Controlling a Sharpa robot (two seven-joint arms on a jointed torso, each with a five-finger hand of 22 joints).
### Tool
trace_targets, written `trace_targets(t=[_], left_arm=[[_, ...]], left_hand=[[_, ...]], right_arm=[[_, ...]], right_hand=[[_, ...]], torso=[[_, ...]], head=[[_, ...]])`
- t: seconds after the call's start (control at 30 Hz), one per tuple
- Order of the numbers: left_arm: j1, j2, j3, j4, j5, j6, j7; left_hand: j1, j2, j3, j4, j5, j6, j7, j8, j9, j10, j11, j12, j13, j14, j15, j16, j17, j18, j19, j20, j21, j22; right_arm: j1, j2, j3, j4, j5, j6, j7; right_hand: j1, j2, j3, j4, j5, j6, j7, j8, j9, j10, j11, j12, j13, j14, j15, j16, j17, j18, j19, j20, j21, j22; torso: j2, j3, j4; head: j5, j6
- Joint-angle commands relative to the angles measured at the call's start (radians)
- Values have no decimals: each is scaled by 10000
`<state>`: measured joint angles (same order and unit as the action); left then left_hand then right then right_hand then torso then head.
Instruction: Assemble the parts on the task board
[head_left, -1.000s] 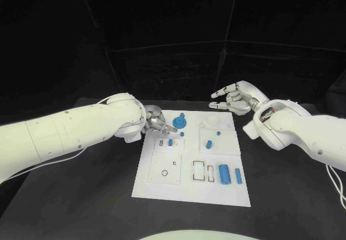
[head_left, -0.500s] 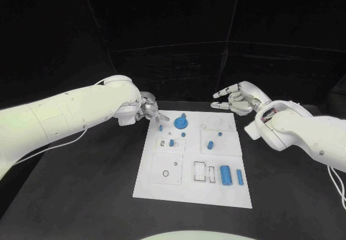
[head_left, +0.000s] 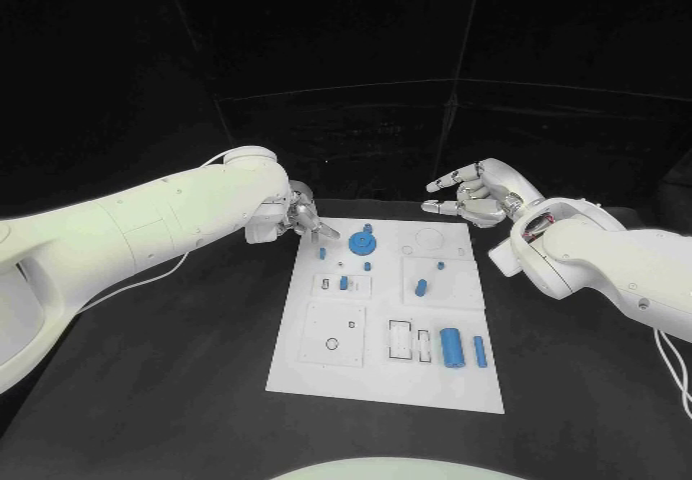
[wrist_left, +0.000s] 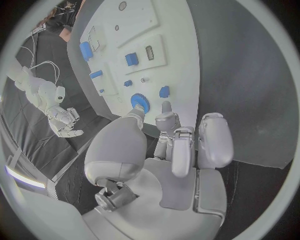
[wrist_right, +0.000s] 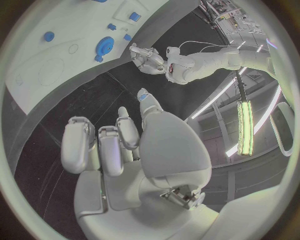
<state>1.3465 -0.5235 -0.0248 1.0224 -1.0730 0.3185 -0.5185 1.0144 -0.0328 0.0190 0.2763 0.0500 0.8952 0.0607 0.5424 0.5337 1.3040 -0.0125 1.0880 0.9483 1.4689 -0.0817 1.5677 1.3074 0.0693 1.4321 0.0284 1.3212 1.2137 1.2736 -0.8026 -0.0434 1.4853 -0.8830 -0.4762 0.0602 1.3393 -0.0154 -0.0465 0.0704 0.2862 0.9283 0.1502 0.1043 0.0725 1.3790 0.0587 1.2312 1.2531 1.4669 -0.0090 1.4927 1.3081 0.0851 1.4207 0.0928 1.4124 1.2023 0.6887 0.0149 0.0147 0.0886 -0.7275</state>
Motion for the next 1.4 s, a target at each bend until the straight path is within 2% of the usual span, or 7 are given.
trace_targets(t=[0.03,0.17,0.5,0.87,1.4], left_arm=[[-38,164,5,-217,-316,58,-5],[-100,349,4,-423,-403,74,-3],[-203,569,0,-766,-655,252,-20],[-252,579,-1,-858,-693,381,-23],[-300,614,-3,-876,-553,594,-5]], left_hand=[[22,-22,-122,23,-34,21,32,-49,-31,-35,12,30,13,1019,69,31,2634,91,10,39,-5,18],[75,-18,-203,28,-34,44,28,-61,-60,-33,10,35,12,1019,66,31,2634,85,24,38,14,48],[494,157,-379,-83,-31,117,28,-111,-181,-35,7,44,-5,1019,68,31,2634,79,42,39,27,84],[758,310,-426,-184,-27,166,28,-125,-248,-41,12,45,-20,1019,72,31,2634,76,49,45,31,102],[1069,495,-455,-335,-26,258,17,-117,-323,-19,3,77,-2,1019,73,31,2634,69,63,50,47,142]], right_arm=[[19,19,6,22,52,-129,137],[19,27,6,19,52,-125,141],[18,40,6,5,52,-118,143],[18,66,6,-16,52,-105,147],[17,103,6,-51,52,-90,145]], right_hand=[[21,110,-30,-32,32,52,-6,62,-9,-46,6,-60,-12,636,-89,-65,661,-129,-17,-55,-38,-7],[28,116,-27,-36,52,51,-6,61,-10,-48,5,-63,-15,636,-89,-65,663,-128,-19,-55,-41,-12],[33,122,-26,-39,77,51,-6,60,-12,-49,5,-65,-17,635,-90,-68,657,-129,-16,-56,-39,-7],[33,122,-26,-39,77,51,-6,60,-12,-49,5,-65,-17,635,-90,-68,657,-129,-16,-56,-39,-7],[33,122,-26,-39,77,51,-6,60,-12,-49,5,-65,-17,635,-90,-68,657,-129,-16,-56,-39,-7]], torso=[[-9,9,4],[-5,-2,7],[-12,2,8],[-18,0,23],[-20,10,9]], head=[[-2,-10],[-8,-12],[-9,-51],[-17,-84],[1,-118]])
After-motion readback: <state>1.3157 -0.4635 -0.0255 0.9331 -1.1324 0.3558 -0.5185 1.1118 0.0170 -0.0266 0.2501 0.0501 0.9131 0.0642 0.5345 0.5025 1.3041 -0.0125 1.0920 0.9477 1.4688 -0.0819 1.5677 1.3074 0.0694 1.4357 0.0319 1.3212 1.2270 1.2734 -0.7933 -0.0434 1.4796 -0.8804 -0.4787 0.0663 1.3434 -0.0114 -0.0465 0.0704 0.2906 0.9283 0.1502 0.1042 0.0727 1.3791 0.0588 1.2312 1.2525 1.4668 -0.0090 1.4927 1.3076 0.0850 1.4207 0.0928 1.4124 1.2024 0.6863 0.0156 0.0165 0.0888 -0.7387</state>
